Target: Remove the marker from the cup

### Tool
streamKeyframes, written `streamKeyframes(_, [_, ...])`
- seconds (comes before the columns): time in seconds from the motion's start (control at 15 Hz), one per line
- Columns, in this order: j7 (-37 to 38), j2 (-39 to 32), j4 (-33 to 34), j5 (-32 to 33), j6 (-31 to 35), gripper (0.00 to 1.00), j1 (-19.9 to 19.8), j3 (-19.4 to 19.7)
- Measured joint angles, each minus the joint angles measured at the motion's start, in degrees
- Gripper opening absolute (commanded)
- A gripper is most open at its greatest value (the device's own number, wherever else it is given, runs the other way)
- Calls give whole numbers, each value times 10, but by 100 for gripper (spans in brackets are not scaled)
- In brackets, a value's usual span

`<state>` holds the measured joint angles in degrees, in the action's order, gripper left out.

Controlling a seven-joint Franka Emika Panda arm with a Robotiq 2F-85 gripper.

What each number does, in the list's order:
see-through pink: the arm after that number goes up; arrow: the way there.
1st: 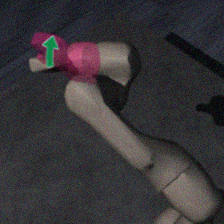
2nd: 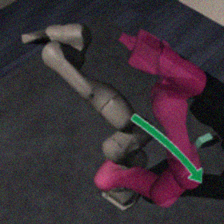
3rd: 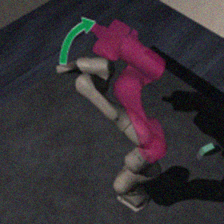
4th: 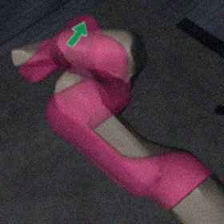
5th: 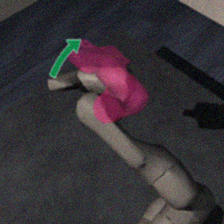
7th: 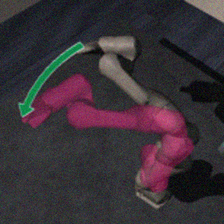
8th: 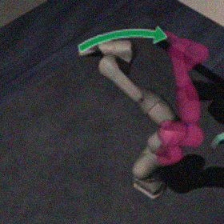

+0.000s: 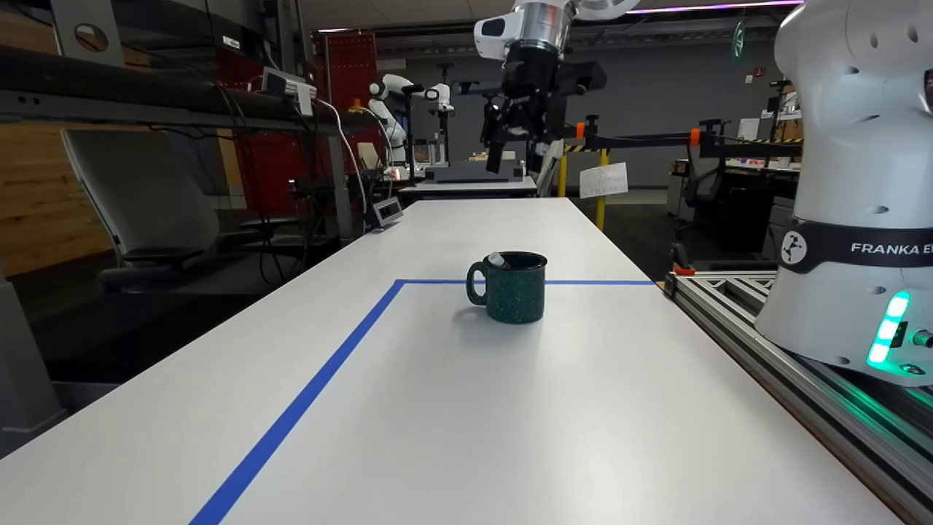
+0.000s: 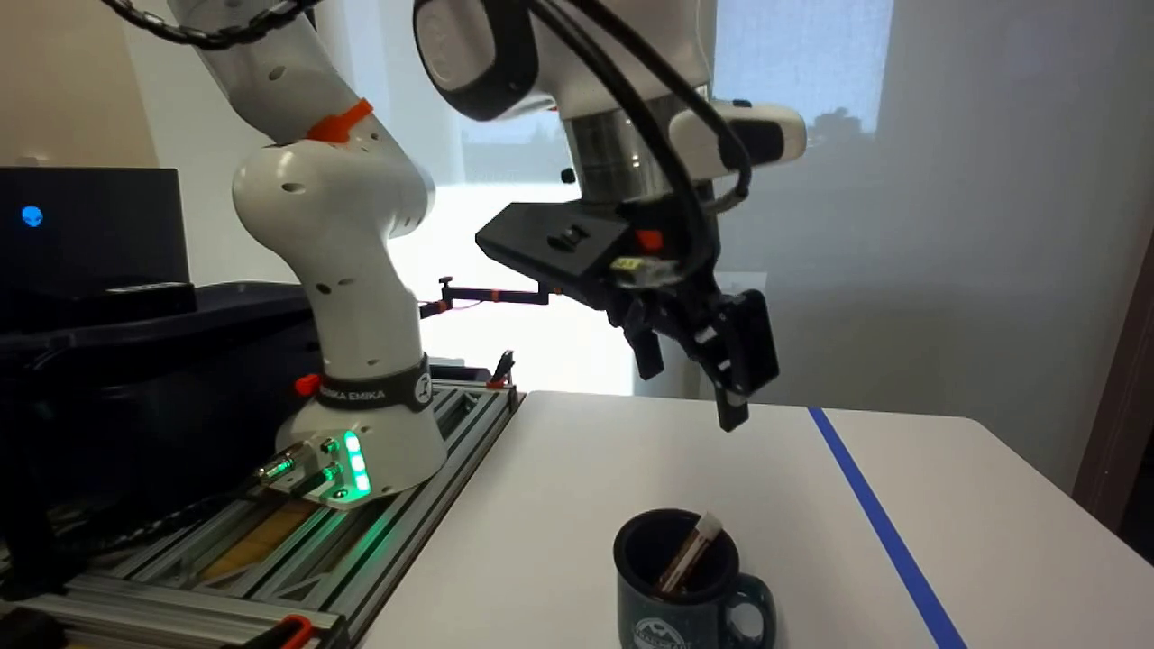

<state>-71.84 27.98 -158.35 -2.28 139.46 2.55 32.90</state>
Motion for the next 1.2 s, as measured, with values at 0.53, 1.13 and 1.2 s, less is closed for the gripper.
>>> streamKeyframes(0.53, [-215,-109,0,-162,83,100,26,16])
streamKeyframes(1.13, [-336,-158,2,-310,135,100,72,55])
streamKeyframes(1.2, [-337,-165,2,-316,144,100,74,55])
